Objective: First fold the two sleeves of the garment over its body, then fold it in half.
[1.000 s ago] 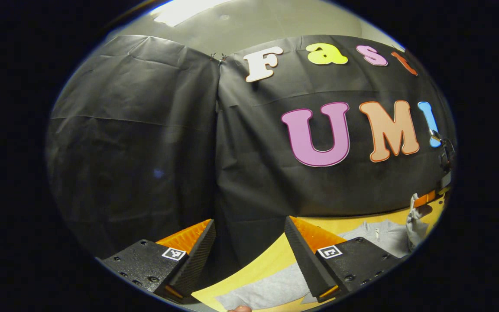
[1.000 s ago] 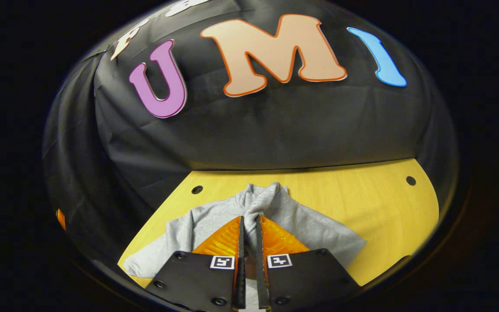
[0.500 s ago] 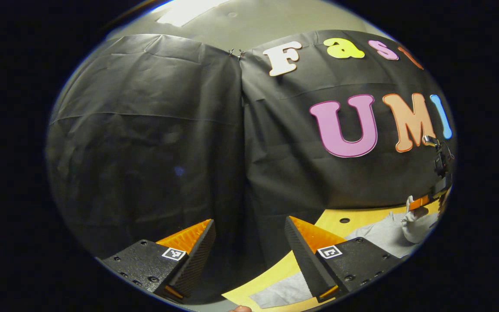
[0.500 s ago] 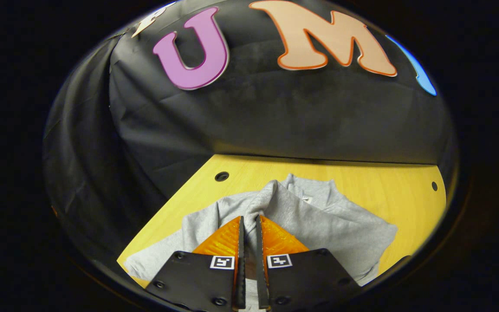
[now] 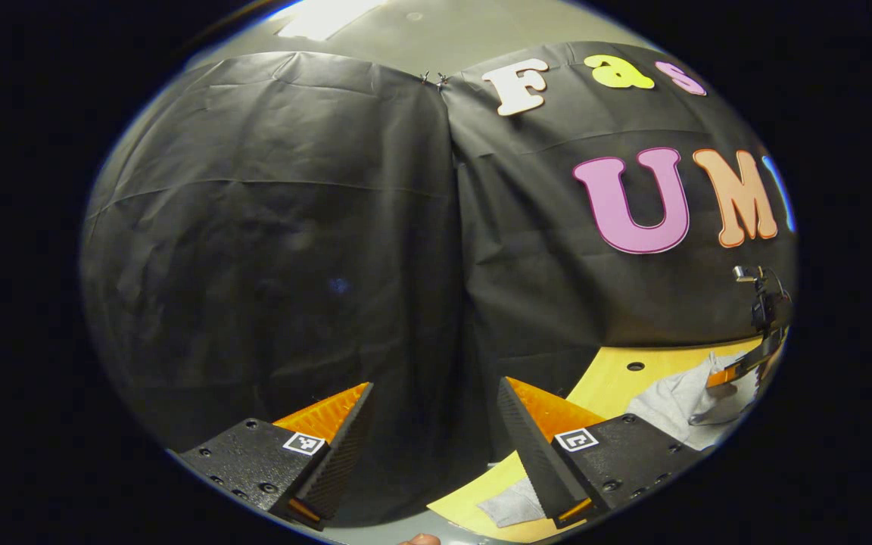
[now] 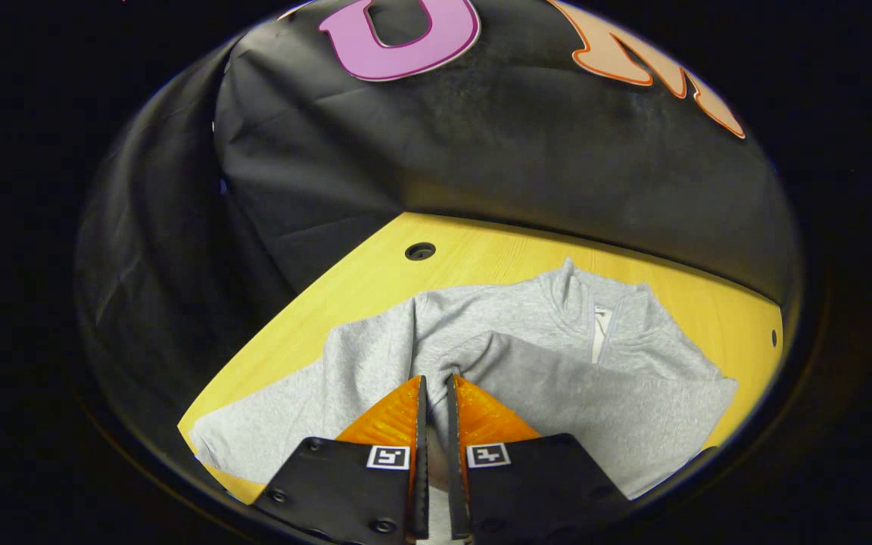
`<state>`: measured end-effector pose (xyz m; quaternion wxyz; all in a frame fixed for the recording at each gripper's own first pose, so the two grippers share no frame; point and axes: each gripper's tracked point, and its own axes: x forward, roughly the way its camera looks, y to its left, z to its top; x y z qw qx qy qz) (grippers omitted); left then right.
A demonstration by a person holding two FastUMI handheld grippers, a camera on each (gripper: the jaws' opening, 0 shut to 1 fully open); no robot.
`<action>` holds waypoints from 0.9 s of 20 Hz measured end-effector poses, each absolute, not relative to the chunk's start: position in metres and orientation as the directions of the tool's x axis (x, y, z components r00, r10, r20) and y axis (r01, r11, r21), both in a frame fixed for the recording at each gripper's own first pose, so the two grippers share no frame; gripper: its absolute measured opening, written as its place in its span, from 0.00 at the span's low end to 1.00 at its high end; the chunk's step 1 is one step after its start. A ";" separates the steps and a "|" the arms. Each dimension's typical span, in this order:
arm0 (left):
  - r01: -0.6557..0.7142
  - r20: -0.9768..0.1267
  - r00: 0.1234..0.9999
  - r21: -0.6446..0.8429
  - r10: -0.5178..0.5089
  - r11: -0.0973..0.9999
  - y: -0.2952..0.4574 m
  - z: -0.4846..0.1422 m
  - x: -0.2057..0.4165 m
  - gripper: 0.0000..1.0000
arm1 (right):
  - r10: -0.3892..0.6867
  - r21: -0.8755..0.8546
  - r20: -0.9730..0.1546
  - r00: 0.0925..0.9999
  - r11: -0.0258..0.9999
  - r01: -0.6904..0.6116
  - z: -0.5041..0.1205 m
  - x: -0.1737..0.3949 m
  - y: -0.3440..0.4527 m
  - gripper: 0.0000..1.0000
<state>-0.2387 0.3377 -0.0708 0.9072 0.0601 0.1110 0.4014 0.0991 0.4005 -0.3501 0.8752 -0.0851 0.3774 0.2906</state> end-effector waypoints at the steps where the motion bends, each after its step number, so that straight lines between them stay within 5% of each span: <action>1: -0.717 -0.155 0.651 0.198 0.743 0.669 0.338 -0.072 -0.239 0.97 | 0.444 0.067 -0.712 0.543 0.814 -0.577 -0.353 0.098 0.405 0.13; 5: -0.713 -0.156 0.653 0.205 0.741 0.671 0.341 -0.075 -0.239 0.97 | 0.468 0.087 -0.700 0.539 0.805 -0.586 -0.348 0.092 0.413 0.16; 6: -0.710 -0.158 0.655 0.204 0.739 0.674 0.340 -0.075 -0.238 0.98 | 0.473 0.089 -0.693 0.544 0.805 -0.586 -0.343 0.092 0.413 0.27; 9: -0.700 -0.165 0.667 0.193 0.726 0.687 0.340 -0.080 -0.238 0.94 | 0.492 0.094 -0.642 0.588 0.811 -0.577 -0.324 0.097 0.411 1.00; 18: -0.631 -0.318 0.719 0.076 0.618 0.772 0.315 -0.154 -0.215 0.94 | 0.493 0.128 -0.544 0.679 0.848 -0.514 -0.260 0.092 0.357 0.99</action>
